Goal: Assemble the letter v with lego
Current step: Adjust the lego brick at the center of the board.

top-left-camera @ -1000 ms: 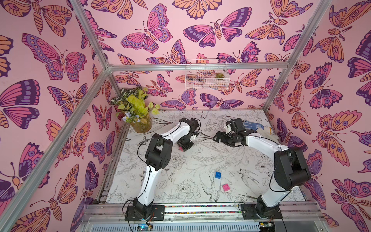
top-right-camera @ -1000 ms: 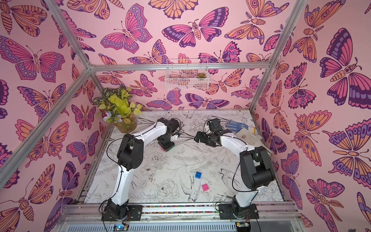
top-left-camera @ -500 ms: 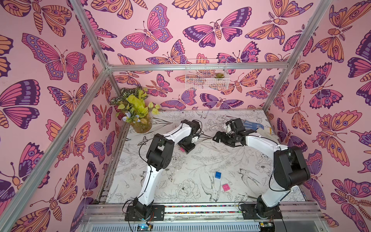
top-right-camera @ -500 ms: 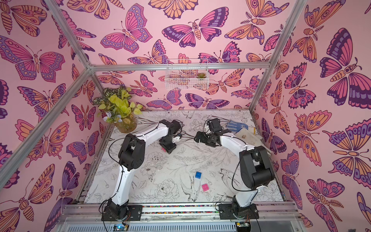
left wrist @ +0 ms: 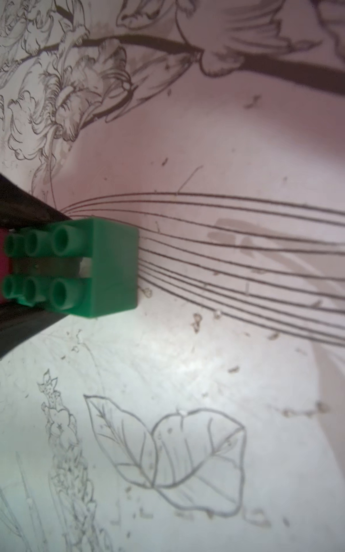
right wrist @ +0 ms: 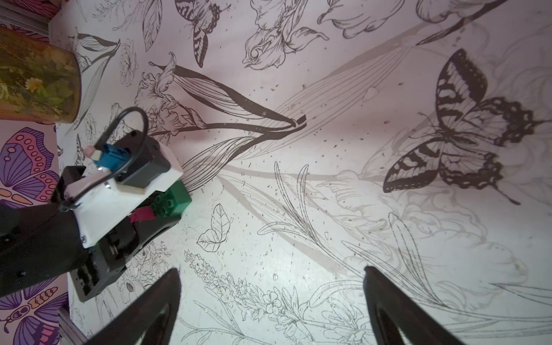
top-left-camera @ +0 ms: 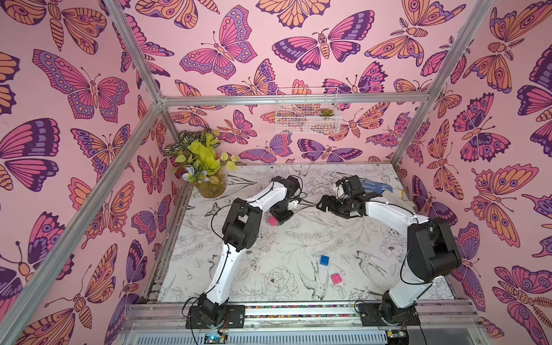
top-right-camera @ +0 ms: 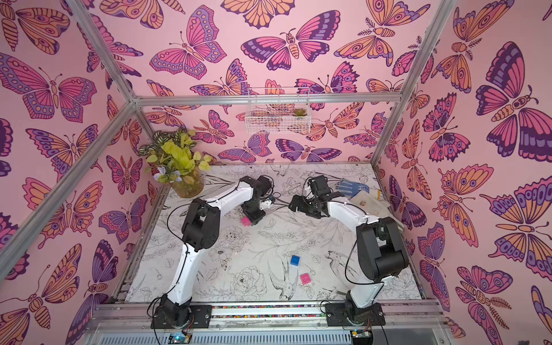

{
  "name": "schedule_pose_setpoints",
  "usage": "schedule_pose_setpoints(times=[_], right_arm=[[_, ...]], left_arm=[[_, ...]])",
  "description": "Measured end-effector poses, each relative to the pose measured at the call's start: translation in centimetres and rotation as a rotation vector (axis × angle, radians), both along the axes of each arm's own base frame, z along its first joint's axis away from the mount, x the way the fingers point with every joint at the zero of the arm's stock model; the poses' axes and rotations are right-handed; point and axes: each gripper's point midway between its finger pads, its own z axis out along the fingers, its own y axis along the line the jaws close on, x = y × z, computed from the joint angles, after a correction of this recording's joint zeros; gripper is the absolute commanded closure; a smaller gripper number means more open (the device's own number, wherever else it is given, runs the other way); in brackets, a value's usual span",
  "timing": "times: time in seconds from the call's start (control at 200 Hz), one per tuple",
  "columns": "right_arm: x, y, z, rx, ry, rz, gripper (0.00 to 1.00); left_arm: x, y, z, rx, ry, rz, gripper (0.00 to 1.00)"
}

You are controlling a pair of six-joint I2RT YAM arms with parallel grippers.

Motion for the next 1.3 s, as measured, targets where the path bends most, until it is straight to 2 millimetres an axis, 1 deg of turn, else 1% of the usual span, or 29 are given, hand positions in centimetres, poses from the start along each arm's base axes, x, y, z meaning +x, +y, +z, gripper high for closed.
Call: schedule_pose_setpoints(times=[0.09,0.22,0.346,0.456,0.486,0.656,0.816,0.931,1.087,1.302], right_arm=[[0.0,0.0,0.0,0.0,0.001,0.0,0.04],[0.0,0.0,0.0,0.0,0.001,0.001,0.04],[-0.1,0.1,0.0,0.0,0.0,0.003,0.04],[-0.1,0.2,0.0,0.0,0.0,0.004,0.04],[-0.1,0.2,0.0,0.0,0.001,0.005,0.04],[-0.2,0.4,0.0,0.0,0.0,0.01,0.04],[-0.2,0.4,0.0,-0.003,-0.001,0.01,0.04],[-0.1,0.4,0.0,-0.005,-0.005,0.008,0.04],[0.1,0.5,0.1,-0.001,-0.014,0.008,0.04],[0.1,0.8,0.3,0.003,-0.024,0.015,0.04]], left_arm=[[-0.1,-0.1,0.0,-0.009,0.007,-0.022,0.79],[-0.6,-0.2,-0.1,-0.025,0.013,-0.073,0.8],[-2.4,0.1,-0.1,-0.023,0.014,-0.173,0.81],[-3.7,-0.4,-0.1,-0.022,0.016,-0.251,0.81],[-3.9,-0.6,-0.1,-0.021,0.013,-0.267,0.8],[-4.1,-1.4,0.0,-0.015,-0.001,-0.314,0.64],[-2.8,-2.8,0.7,-0.043,-0.049,-0.299,0.55],[-2.3,-3.4,1.3,-0.062,-0.075,-0.281,0.49],[-2.3,-3.5,1.8,-0.072,-0.079,-0.262,0.48],[-2.3,-3.1,2.2,-0.067,-0.088,-0.231,0.47]])
